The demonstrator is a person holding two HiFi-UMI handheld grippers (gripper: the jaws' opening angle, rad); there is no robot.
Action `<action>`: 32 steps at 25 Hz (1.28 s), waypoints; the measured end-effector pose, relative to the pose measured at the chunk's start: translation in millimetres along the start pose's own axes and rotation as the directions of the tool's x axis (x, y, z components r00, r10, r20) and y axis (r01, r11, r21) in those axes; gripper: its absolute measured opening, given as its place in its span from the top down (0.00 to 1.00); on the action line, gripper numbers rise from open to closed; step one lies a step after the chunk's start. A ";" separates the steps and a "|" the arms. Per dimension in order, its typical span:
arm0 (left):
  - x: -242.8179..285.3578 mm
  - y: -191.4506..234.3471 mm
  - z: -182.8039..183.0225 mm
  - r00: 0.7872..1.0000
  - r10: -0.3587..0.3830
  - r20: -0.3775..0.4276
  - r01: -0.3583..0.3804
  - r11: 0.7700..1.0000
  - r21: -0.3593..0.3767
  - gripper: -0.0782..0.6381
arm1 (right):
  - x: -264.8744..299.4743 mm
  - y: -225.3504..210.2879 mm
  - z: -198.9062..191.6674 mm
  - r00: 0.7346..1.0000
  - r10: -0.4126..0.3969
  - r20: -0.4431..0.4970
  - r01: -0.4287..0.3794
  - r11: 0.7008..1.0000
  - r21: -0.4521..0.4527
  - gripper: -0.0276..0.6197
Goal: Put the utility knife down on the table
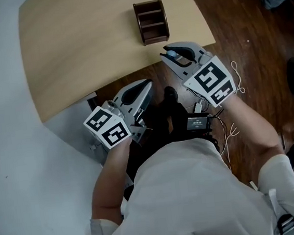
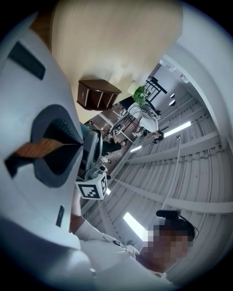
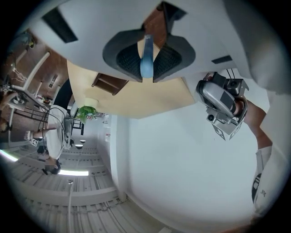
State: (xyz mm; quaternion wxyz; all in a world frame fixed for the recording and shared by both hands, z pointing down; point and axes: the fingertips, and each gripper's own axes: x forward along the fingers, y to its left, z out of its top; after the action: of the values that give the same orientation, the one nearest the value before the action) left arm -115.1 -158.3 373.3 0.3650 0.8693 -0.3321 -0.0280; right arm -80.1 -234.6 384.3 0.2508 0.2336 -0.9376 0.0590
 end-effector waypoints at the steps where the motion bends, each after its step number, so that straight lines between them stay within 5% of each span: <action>1: 2.8 3.4 -6.3 1.000 0.009 -0.002 -0.009 1.000 -0.001 0.89 | 5.4 0.3 -5.1 1.000 0.006 -0.006 -0.007 1.000 -0.012 0.84; 23: 44.6 42.0 -4.2 0.996 0.010 -0.090 -0.010 1.000 0.002 0.89 | 86.9 -22.3 6.0 0.998 0.057 -0.024 -0.061 0.959 -0.275 0.84; 32: 45.2 44.4 -6.6 0.995 0.012 -0.099 -0.013 1.000 -0.011 0.89 | 96.9 -27.2 -19.1 0.996 0.044 -0.072 -0.063 0.955 -0.289 0.84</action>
State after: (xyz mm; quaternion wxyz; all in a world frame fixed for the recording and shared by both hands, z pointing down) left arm -102.7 -204.0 415.9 0.3862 0.8654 -0.3189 0.0152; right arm -133.1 -293.9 448.9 0.3111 0.1665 -0.9334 -0.0655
